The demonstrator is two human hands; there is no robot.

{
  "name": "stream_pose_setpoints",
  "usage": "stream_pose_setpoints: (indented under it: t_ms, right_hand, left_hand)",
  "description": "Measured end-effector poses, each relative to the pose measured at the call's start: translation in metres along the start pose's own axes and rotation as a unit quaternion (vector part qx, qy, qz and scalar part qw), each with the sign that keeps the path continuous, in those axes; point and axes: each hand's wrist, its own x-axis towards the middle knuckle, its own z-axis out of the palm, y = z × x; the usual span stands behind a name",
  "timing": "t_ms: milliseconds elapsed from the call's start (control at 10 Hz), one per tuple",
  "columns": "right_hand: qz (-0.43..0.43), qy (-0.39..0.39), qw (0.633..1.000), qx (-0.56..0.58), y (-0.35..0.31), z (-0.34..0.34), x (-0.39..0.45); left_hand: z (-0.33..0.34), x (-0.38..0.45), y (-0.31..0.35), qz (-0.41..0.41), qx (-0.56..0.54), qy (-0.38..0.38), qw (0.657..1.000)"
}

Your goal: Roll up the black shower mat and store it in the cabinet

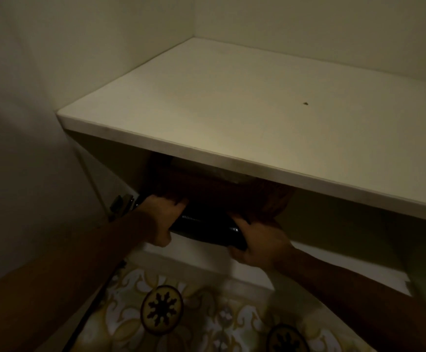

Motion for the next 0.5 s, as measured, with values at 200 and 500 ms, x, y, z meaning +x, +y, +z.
stream_pose_setpoints:
  t_ms: [200, 500]
  right_hand:
    - [-0.019, 0.041, 0.997, -0.055, -0.01, 0.001, -0.002]
    - [-0.032, 0.025, 0.994, -0.099, -0.02, -0.001, -0.008]
  left_hand:
    - [0.001, -0.002, 0.004, 0.021, 0.028, -0.004, 0.999]
    - [-0.003, -0.002, 0.002, 0.049, 0.027, 0.014, 0.998]
